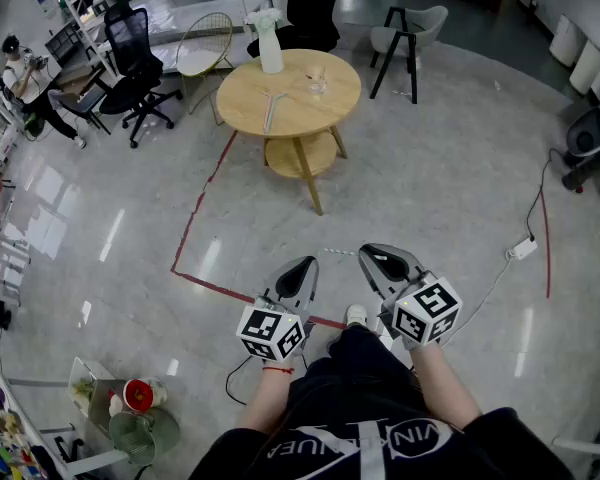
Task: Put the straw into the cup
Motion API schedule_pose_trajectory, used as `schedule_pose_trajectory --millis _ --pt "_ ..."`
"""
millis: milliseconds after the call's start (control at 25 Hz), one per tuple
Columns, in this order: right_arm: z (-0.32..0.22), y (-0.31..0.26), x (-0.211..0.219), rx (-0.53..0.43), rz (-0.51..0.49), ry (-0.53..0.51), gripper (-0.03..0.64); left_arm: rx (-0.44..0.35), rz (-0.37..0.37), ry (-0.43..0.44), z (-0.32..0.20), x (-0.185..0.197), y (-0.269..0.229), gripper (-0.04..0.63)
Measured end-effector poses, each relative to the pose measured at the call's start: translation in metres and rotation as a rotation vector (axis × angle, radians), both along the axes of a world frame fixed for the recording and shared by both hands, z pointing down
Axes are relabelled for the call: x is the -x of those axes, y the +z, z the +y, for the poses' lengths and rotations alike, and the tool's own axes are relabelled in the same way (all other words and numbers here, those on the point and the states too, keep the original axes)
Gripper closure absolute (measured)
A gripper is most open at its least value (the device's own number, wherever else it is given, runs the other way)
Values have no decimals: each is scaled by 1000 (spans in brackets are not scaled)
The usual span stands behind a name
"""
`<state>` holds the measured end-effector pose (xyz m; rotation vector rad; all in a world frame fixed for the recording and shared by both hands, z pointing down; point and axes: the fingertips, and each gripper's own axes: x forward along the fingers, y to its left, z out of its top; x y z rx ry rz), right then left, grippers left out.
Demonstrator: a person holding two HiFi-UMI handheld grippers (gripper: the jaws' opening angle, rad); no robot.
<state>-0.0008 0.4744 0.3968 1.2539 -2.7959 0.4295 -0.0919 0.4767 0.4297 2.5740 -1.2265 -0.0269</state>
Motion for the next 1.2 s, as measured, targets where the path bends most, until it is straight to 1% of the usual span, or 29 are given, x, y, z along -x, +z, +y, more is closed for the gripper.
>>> schedule_pose_trajectory --millis 360,600,720,880,1080,1200 --pt "-2 4 -1 10 7 4 595 12 6 -9 -2 3 4 581" --pt "-15 20 -12 47 12 14 595 59 23 -22 -17 -1 23 581" --pt "-40 27 -24 63 1 35 595 78 25 -22 -42 -5 32 581" --pt "-92 25 -43 66 -12 55 595 69 27 -17 -95 -20 28 581" --pt "-161 13 -64 43 -33 36 595 32 17 -23 -161 -45 12 581" --pt "-194 9 -68 34 -44 12 595 25 9 -39 -191 -52 7 581"
